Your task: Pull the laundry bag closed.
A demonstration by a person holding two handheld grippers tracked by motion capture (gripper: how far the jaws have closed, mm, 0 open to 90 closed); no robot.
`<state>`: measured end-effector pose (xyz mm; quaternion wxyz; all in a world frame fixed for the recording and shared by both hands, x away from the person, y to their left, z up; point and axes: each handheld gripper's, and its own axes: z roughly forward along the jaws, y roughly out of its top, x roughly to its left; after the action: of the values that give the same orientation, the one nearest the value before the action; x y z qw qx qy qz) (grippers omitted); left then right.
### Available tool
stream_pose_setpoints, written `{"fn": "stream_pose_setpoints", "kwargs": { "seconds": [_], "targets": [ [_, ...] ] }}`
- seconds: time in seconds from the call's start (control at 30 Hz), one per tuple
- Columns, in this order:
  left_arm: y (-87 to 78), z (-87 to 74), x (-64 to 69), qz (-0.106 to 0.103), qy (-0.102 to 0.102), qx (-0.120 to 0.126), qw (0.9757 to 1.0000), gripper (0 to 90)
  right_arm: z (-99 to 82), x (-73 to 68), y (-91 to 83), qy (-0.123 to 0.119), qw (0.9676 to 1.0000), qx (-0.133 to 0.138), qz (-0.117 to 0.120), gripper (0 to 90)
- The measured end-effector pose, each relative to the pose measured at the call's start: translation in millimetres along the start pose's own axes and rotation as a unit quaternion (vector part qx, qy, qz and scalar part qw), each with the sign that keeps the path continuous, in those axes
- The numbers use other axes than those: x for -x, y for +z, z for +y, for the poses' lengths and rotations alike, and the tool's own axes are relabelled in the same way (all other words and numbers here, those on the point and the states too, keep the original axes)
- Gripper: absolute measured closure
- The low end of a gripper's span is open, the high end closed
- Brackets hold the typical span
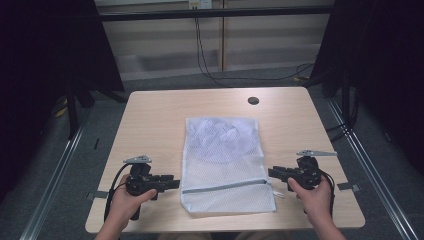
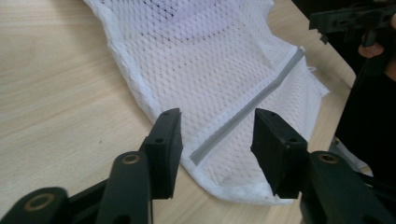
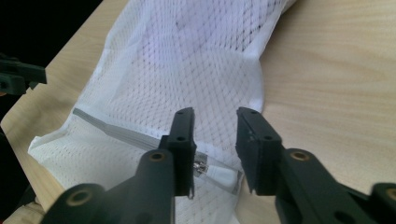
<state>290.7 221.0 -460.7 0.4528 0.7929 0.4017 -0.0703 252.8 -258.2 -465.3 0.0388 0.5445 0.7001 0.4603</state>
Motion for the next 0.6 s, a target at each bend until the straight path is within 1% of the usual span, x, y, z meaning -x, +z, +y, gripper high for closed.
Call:
{"fn": "stream_pose_setpoints", "kwargs": {
  "seconds": [0.03,0.07,0.1,0.13,0.17,0.23,0.27,0.3,0.33,0.37,0.4,0.43,0.5,0.53,0.57,0.6],
  "targets": [
    [-0.2,0.0,0.0,0.004,0.003,0.002,1.0,49.1,0.1,0.1,-0.8,-0.004,1.0,0.006,-0.002,58.6],
    [-0.3,0.0,0.2,0.005,0.0,0.008,1.0,46.9,0.4,0.3,-1.1,-0.012,0.9999,0.008,-0.002,57.6],
    [-0.9,0.1,-0.2,0.009,0.002,0.01,0.9999,45.6,0.3,0.0,-1.8,-0.026,0.9996,0.011,0.001,56.0],
    [-1.2,0.2,-0.3,0.011,0.005,0.014,0.9998,43.5,-0.4,-0.5,-2.3,-0.041,0.999,0.016,-0.009,52.8],
    [-1.8,0.2,-0.5,0.015,0.01,0.014,0.9998,41.3,-0.5,-0.1,-2.4,-0.05,0.9986,0.014,-0.011,50.3],
    [-2.0,0.0,-0.3,0.023,0.016,0.016,0.9995,39.7,-0.5,0.5,-2.8,-0.059,0.9981,0.013,-0.012,44.3],
    [-2.0,-0.1,-0.4,0.027,0.019,0.016,0.9993,38.7,-0.4,0.3,-3.4,-0.064,0.9978,0.01,-0.011,43.6],
    [-2.0,-0.2,-0.6,0.033,0.023,0.017,0.9991,37.2,-0.5,-0.2,-4.1,-0.069,0.9974,0.009,-0.016,43.0],
    [-2.2,-0.1,-0.8,0.034,0.027,0.017,0.9989,35.5,-0.8,-0.1,-5.0,-0.077,0.9967,0.009,-0.021,41.1],
    [-2.2,-0.1,-0.8,0.037,0.029,0.02,0.9987,35.2,-0.8,-0.4,-5.0,-0.082,0.9964,0.01,-0.019,37.9],
    [-2.8,0.1,-1.0,0.042,0.03,0.021,0.9984,34.5,-0.8,0.8,-4.7,-0.094,0.9952,0.013,-0.023,35.1],
    [-3.1,0.3,-1.4,0.043,0.032,0.024,0.9983,33.0,-1.1,1.1,-4.9,-0.098,0.9948,0.015,-0.023,35.1],
    [-3.9,0.6,-2.4,0.051,0.039,0.027,0.9975,30.1,-1.4,2.3,-5.4,-0.106,0.994,0.016,-0.022,34.0],
    [-4.0,0.5,-2.8,0.056,0.044,0.03,0.997,27.2,-1.3,2.3,-5.9,-0.11,0.9935,0.019,-0.023,32.2],
    [-4.6,0.4,-3.2,0.06,0.049,0.03,0.9966,25.5,-1.2,2.4,-6.2,-0.112,0.9933,0.023,-0.018,30.1],
    [-5.2,0.4,-3.5,0.061,0.05,0.03,0.9965,25.2,-1.0,2.7,-6.4,-0.116,0.9928,0.023,-0.018,28.2]
  ]
}}
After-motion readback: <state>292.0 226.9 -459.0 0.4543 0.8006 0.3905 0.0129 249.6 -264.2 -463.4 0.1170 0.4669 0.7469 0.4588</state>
